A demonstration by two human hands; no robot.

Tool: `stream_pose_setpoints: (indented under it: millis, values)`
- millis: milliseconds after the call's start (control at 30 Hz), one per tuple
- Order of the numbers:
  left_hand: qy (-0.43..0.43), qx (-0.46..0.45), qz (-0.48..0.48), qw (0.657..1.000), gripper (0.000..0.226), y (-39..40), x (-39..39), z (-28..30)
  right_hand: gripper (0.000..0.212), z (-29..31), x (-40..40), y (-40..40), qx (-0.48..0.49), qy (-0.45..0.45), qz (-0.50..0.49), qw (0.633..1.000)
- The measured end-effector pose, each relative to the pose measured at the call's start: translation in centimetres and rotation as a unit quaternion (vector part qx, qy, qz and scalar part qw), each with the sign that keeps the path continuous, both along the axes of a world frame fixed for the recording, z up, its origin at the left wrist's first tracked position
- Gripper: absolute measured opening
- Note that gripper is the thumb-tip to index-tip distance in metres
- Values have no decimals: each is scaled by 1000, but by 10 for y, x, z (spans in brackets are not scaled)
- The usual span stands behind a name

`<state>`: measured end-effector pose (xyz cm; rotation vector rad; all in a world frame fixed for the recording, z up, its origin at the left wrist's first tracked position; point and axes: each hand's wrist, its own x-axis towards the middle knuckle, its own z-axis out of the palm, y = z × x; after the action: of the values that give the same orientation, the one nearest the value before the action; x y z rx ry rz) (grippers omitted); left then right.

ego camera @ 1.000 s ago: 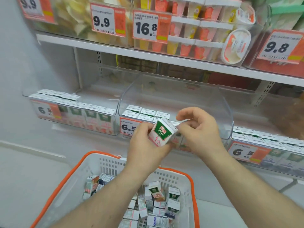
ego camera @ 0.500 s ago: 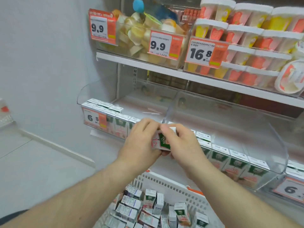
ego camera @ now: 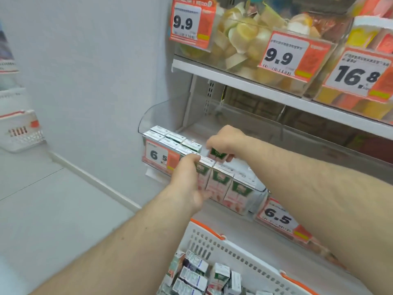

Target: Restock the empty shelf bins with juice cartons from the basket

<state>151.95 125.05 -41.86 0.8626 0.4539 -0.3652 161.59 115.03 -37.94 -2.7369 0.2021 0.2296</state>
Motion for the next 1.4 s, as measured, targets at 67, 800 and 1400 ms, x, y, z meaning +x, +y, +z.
stream_pose_setpoints:
  millis: [67, 800, 1400]
  values:
    - [24, -27, 20, 999, 16, 1, 3, 1, 23, -9, 5, 4, 25, 47, -1, 999]
    - [-58, 195, -136, 970, 21, -10, -6, -37, 22, -1, -40, 8, -76, -80, 41, 993]
    - [-201, 558, -341, 729, 12, -7, -74, -134, 22, -155, -211, -87, 200, -69, -80, 974]
